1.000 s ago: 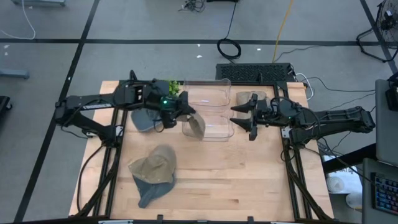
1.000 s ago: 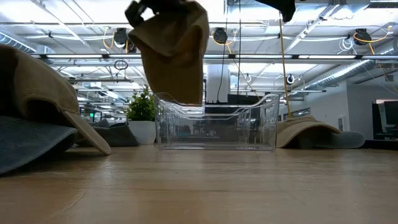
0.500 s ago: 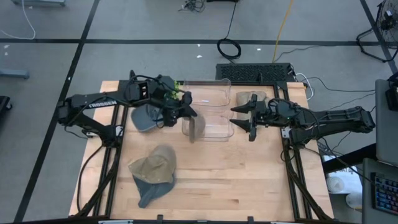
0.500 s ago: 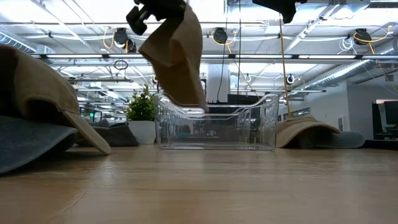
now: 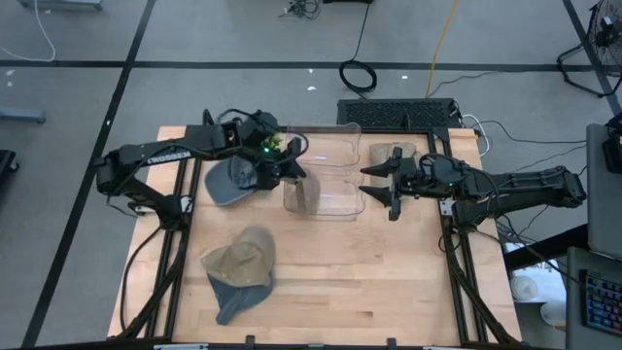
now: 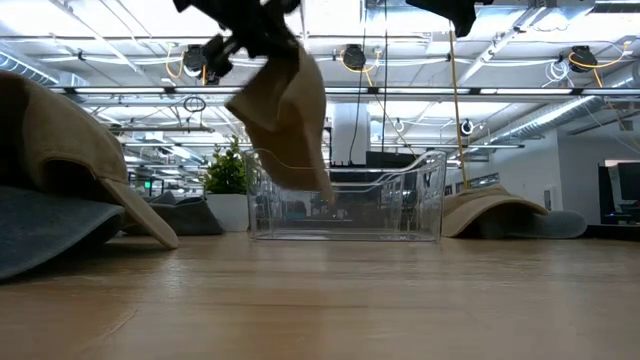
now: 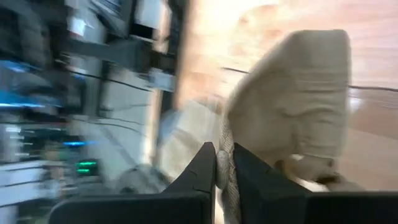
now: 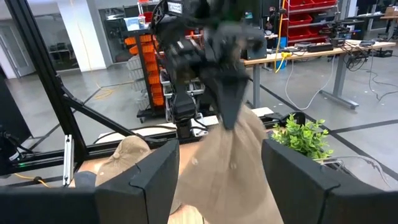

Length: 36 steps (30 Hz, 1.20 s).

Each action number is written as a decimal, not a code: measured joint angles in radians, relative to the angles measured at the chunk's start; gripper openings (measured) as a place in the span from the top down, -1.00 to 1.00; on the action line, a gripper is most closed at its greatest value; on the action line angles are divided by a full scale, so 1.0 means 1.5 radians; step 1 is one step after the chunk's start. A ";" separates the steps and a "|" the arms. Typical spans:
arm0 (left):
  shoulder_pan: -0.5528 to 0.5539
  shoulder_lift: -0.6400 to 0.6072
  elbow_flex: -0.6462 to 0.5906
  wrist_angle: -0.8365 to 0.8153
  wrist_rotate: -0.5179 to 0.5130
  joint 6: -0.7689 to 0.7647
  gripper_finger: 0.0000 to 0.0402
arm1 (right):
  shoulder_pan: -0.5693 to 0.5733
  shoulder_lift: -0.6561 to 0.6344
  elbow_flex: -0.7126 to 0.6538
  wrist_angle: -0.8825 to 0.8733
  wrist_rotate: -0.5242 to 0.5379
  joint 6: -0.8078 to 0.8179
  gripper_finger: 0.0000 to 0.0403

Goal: Pick & Place hat
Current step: Put the bottom right brown cap into the bottom transparent bin

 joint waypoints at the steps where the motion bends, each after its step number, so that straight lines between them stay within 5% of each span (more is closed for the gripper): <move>1: 0.003 0.011 -0.001 -0.010 0.003 0.002 0.87 | 0.000 0.000 0.000 0.000 0.000 -0.001 -0.07; 11: 0.019 0.061 -0.001 -0.007 -0.025 -0.021 0.84 | 0.000 0.000 0.000 -0.007 0.000 -0.021 -0.05; 26: -0.006 0.037 0.000 0.012 -0.105 -0.305 -0.06 | 0.000 0.000 0.000 -0.033 0.000 -0.021 -0.05; 36: -0.063 -0.034 0.000 0.052 -0.134 -0.786 -0.11 | 0.000 0.000 0.000 -0.028 0.000 -0.021 -0.05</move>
